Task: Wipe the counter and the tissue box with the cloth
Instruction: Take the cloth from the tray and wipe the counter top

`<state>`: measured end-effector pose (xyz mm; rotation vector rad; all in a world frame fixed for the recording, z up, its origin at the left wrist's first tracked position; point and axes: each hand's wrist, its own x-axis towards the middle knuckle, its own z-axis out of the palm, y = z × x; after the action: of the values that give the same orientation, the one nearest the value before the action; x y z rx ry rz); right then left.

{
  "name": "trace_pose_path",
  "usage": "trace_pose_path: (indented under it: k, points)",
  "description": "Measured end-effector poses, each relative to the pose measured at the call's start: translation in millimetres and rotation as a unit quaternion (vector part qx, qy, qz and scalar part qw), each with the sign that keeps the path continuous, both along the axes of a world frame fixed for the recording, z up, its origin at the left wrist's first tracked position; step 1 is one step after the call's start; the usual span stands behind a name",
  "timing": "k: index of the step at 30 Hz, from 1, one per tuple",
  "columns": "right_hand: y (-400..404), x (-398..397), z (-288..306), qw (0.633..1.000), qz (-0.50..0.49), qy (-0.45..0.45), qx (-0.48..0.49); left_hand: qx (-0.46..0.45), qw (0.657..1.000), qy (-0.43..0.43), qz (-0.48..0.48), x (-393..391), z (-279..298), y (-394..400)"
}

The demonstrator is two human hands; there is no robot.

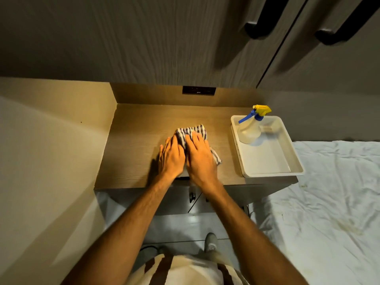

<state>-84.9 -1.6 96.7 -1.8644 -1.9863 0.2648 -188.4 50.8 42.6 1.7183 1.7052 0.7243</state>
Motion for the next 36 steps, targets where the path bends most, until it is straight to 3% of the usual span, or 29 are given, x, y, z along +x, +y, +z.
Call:
trace_pose_path:
  k: [2, 5, 7, 11, 16, 22, 26, 30, 33, 36]
  points:
    - [23, 11, 9, 1.000, -0.003, 0.016, -0.024, -0.008, 1.000, 0.010, -0.002, 1, 0, 1]
    - [24, 17, 8, 0.987, -0.105, 0.106, -0.059, -0.004, 1.000, -0.001, 0.010, 2, -1, 1]
    - [-1, 9, -1, 0.985, -0.140, 0.088, -0.046, -0.004, 1.000, -0.009, 0.017, 4, -1, 1]
    - [-46, -13, -10, 0.998, -0.062, 0.010, -0.028, 0.006, 1.000, -0.013, 0.008, 0, 0, -1]
    - [17, 7, 8, 0.999, -0.007, 0.008, -0.040, -0.013, 1.000, 0.022, -0.007, 0, 5, 0]
    - [-17, -2, -9, 0.986, -0.127, 0.102, -0.017, -0.013, 1.000, 0.017, 0.002, 0, 7, -1]
    - [-44, -12, -13, 0.995, -0.075, 0.058, -0.011, -0.004, 1.000, 0.013, -0.004, 0, 6, -3]
    - [14, 5, 2, 0.999, -0.018, 0.028, -0.003, -0.007, 0.997, 0.073, -0.009, 1, 4, 1]
    - [26, 15, -1, 0.995, -0.066, 0.072, -0.028, -0.010, 0.997, 0.072, -0.009, 3, 4, 1]
    - [-12, 2, -12, 0.989, -0.125, 0.079, -0.014, -0.003, 0.997, 0.071, -0.010, 2, 5, -1]
